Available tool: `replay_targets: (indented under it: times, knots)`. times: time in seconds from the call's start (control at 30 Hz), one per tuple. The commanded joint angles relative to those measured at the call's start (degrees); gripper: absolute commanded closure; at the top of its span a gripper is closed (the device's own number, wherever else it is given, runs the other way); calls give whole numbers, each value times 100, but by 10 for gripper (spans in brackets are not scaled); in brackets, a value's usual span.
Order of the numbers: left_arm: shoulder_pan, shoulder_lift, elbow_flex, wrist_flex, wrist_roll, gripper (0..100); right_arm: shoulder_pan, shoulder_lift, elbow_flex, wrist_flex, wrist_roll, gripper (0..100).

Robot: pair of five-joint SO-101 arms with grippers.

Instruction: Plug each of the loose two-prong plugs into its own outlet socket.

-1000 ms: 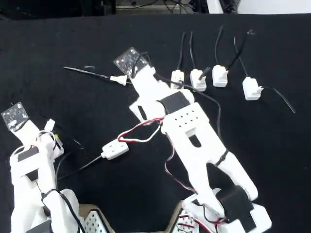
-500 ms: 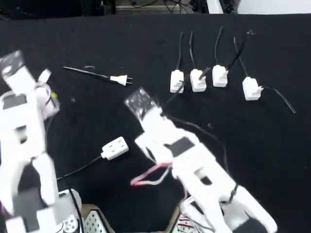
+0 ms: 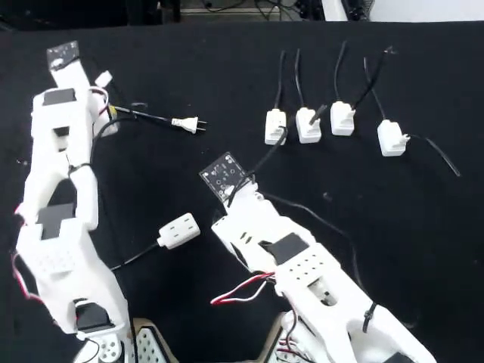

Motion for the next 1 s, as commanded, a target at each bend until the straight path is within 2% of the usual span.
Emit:
replay_targets:
  times: [0.0, 0.1, 0.17, 0.4, 0.6, 0.73, 0.87, 0.9, 0.97]
  knots:
    - [75, 484, -1411, 26, 826, 805, -53, -180, -48, -132, -9, 850]
    - [75, 1029, -1974, 9, 1679, 703, -53, -180, -57, -141, -9, 850]
    - [75, 1415, -2387, -18, 2031, 688, -53, -180, -57, -141, -9, 850]
    - [145, 2963, -3969, 35, 2040, 697, -53, -180, -57, -176, -9, 850]
    - [198, 3868, -4690, 35, 2057, 698, -53, -180, -31, -290, -9, 850]
    - [127, 4132, -4901, 53, 2057, 772, -53, -180, -31, -290, -9, 850]
    - [66, 4123, -5174, 501, 2066, 957, -53, -180, -31, -290, -9, 850]
    - [66, 4149, -5279, 642, 2066, 980, -53, -180, -31, -290, -9, 850]
    - [57, 4149, -5437, 1020, 2119, 957, -53, -180, -31, -290, -9, 850]
